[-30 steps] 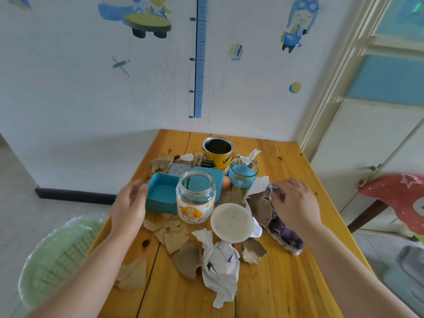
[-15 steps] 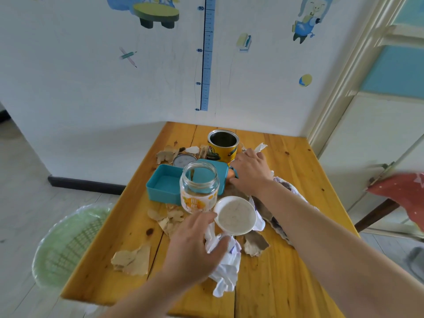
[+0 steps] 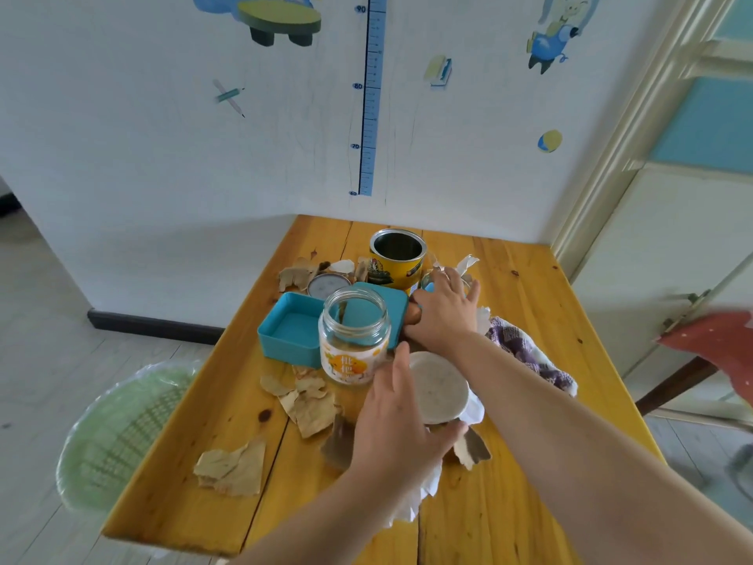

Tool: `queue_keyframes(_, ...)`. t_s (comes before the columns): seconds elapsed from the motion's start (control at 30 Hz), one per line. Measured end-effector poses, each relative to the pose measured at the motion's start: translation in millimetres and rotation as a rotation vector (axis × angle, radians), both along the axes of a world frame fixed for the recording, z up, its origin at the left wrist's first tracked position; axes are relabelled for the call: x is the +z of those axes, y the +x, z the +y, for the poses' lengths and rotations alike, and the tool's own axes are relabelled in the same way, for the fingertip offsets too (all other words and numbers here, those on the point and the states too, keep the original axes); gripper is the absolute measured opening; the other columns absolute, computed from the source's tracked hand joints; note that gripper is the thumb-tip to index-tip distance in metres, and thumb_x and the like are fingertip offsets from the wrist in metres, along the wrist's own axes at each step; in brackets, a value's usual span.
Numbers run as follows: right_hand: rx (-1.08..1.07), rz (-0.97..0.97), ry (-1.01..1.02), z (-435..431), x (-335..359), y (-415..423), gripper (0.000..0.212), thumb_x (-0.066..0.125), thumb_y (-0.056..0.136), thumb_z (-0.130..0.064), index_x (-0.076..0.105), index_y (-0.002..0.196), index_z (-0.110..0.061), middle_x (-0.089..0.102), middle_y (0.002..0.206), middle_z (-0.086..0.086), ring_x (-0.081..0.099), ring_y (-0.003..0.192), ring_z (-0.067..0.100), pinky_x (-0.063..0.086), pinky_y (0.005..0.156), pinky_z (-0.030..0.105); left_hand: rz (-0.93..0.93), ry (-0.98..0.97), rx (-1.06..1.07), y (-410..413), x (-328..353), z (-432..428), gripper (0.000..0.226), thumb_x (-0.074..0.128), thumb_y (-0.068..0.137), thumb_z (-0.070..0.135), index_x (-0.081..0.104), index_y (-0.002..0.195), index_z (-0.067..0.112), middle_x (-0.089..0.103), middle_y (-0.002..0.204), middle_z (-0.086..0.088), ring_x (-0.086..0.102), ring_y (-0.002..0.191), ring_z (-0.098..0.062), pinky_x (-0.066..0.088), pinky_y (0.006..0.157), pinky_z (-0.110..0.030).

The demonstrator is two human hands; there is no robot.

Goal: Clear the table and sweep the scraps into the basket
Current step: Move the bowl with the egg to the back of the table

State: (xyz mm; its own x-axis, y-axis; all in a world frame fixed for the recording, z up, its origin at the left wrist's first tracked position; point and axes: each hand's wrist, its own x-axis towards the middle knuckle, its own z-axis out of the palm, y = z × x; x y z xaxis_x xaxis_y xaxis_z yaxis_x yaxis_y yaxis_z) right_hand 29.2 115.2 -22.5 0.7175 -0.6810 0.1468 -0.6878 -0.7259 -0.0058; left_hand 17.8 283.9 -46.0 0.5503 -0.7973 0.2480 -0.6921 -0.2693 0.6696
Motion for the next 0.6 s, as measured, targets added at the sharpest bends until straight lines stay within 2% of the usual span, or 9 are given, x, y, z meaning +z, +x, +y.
queue_keyframes(0.2, 0.039, -0.073, 0.044, 1.2, 3.4, -8.1, 0.042, 0.061, 0.074, -0.043, 0.062, 0.110, -0.022, 0.032, 0.147, 0.006, 0.009, 0.143, 0.024, 0.001, 0.114, 0.052, -0.014, 0.061, -0.026, -1.2, 4.5, -13.6, 0.103, 0.066, 0.071, 0.053, 0.001, 0.144, 0.023, 0.028, 0.142, 0.000, 0.029, 0.131, -0.015, 0.028, 0.106, -0.024)
queue_keyframes(0.27, 0.060, -0.110, 0.044, 1.4, 8.6, -14.2, 0.044, 0.063, 0.073, -0.043, 0.061, 0.110, -0.020, 0.039, 0.142, 0.003, 0.014, 0.141, 0.022, 0.004, 0.114, 0.047, 0.005, 0.020, -0.027, -0.7, 4.5, -14.1, 0.102, 0.069, 0.069, 0.048, 0.006, 0.144, 0.022, 0.031, 0.136, -0.001, 0.033, 0.126, -0.015, 0.033, 0.102, -0.024)
queue_keyframes(0.33, 0.091, -0.187, 0.039, 2.8, 14.1, -22.9, 0.045, 0.066, 0.071, -0.043, 0.062, 0.110, -0.018, 0.051, 0.131, 0.001, 0.028, 0.134, 0.021, 0.013, 0.113, 0.041, -0.001, -0.057, -0.032, -0.4, 4.7, -12.6, 0.100, 0.072, 0.066, 0.043, 0.013, 0.143, 0.020, 0.035, 0.129, 0.000, 0.036, 0.118, -0.013, 0.035, 0.096, -0.019)
queue_keyframes(0.4, 0.112, -0.335, 0.071, 4.2, 19.4, -33.0, 0.045, 0.070, 0.070, -0.040, 0.063, 0.108, -0.017, 0.060, 0.118, 0.000, 0.044, 0.119, 0.020, 0.028, 0.102, 0.033, 0.002, -0.129, -0.053, 0.3, 6.3, -10.9, 0.099, 0.073, 0.065, 0.040, 0.015, 0.143, 0.018, 0.032, 0.120, 0.007, 0.030, 0.109, -0.003, 0.029, 0.088, -0.006)
queue_keyframes(0.47, 0.097, -0.476, 0.186, 7.5, 26.3, -44.6, 0.045, 0.074, 0.070, -0.036, 0.062, 0.109, -0.017, 0.062, 0.110, -0.001, 0.053, 0.100, 0.017, 0.039, 0.082, 0.024, 0.045, -0.175, -0.096, 0.5, 9.9, -9.8, 0.100, 0.074, 0.066, 0.037, 0.013, 0.143, 0.019, 0.023, 0.115, 0.014, 0.021, 0.103, 0.006, 0.024, 0.079, 0.002)
queue_keyframes(0.53, 0.088, -0.559, 0.292, 8.9, 31.6, -54.0, 0.045, 0.078, 0.069, -0.031, 0.063, 0.109, -0.016, 0.062, 0.104, -0.001, 0.053, 0.088, 0.013, 0.038, 0.069, 0.016, 0.102, -0.197, -0.131, 2.1, 13.0, -10.0, 0.102, 0.075, 0.065, 0.036, 0.011, 0.143, 0.021, 0.021, 0.116, 0.016, 0.018, 0.101, 0.009, 0.023, 0.077, 0.000)
queue_keyframes(0.6, 0.085, -0.633, 0.374, 9.5, 35.1, -63.8, 0.042, 0.080, 0.067, -0.025, 0.065, 0.105, -0.016, 0.062, 0.099, -0.001, 0.054, 0.083, 0.013, 0.037, 0.065, 0.011, 0.137, -0.204, -0.157, 3.9, 14.6, -11.1, 0.105, 0.074, 0.062, 0.040, 0.010, 0.143, 0.021, 0.023, 0.118, 0.016, 0.018, 0.103, 0.010, 0.025, 0.080, -0.004)
